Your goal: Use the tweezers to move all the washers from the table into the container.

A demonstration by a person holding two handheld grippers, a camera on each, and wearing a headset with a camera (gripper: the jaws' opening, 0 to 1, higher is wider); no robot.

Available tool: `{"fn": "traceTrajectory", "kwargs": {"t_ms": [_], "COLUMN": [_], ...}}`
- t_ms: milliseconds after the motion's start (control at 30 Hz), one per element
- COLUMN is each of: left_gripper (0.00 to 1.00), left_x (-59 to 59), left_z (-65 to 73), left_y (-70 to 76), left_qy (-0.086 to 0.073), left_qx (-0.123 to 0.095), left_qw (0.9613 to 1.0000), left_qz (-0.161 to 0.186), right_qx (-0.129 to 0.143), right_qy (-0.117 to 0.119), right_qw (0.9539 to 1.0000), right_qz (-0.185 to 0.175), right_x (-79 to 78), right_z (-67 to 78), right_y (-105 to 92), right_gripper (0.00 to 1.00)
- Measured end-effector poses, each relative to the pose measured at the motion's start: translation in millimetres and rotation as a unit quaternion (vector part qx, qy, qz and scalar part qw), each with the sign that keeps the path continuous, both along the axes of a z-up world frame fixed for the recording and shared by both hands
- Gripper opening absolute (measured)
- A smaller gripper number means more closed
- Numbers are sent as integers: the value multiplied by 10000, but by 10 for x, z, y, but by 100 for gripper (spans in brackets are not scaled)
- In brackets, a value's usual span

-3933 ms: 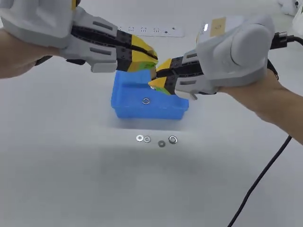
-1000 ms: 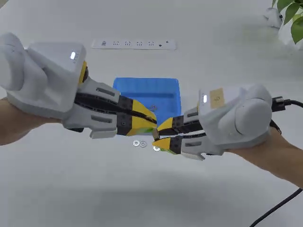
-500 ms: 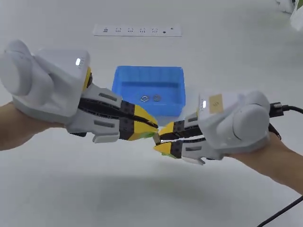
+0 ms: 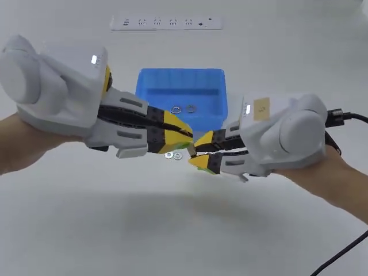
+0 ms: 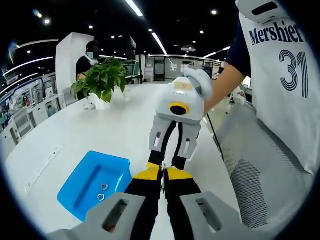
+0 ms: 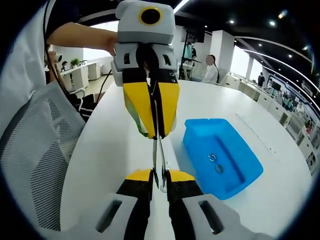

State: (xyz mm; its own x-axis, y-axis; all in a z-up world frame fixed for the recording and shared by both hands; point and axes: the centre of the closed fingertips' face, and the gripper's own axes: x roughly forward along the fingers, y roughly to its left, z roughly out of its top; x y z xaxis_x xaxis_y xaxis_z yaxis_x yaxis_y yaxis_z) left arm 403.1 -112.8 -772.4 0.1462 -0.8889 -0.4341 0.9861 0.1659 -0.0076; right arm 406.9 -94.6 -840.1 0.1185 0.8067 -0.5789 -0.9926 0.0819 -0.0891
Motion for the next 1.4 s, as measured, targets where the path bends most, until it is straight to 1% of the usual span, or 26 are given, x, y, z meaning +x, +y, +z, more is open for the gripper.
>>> {"fn": "traceTrajectory", "kwargs": {"t_ms": [100,200,300,633,833,900,1000,1033,1133,1233,1400], "left_gripper": [6,6,6,6,6,6,6,6,6,6,6], "left_x": [17,18,17,49,48,46,41,40,55,55,54], "left_z": [-14,-58,-84,-113,-117,-126,-141,-142,-156,-170,-168], "left_y": [-17,-24,-32,-57,-76,-79,-87,-91,-85,-88,-91], "left_qy": [-3,42,51,118,153,172,143,160,146,193,202], "left_qx": [42,88,116,91,57,68,104,98,127,138,135], "left_qw": [10000,9999,9999,9999,9998,9998,9998,9998,9998,9997,9997], "left_qz": [-7,-39,-56,-55,-61,-65,-81,-80,-46,-31,-44], "right_qx": [13,-9,-23,35,55,41,31,29,-6,-11,10], "right_qy": [21,73,81,166,202,218,211,213,183,198,221], "right_qw": [10000,10000,10000,9998,9997,9997,9997,9997,9998,9997,9997], "right_qz": [-22,-12,-1,-64,-101,-107,-120,-124,-114,-131,-125], "right_x": [24,12,4,28,27,23,26,24,25,31,32], "right_z": [-22,-64,-91,-121,-128,-137,-152,-154,-171,-183,-186], "right_y": [18,26,22,18,3,-4,-8,-8,-6,-3,-1], "right_gripper": [12,12,12,12,12,12,12,12,12,12,12]}}
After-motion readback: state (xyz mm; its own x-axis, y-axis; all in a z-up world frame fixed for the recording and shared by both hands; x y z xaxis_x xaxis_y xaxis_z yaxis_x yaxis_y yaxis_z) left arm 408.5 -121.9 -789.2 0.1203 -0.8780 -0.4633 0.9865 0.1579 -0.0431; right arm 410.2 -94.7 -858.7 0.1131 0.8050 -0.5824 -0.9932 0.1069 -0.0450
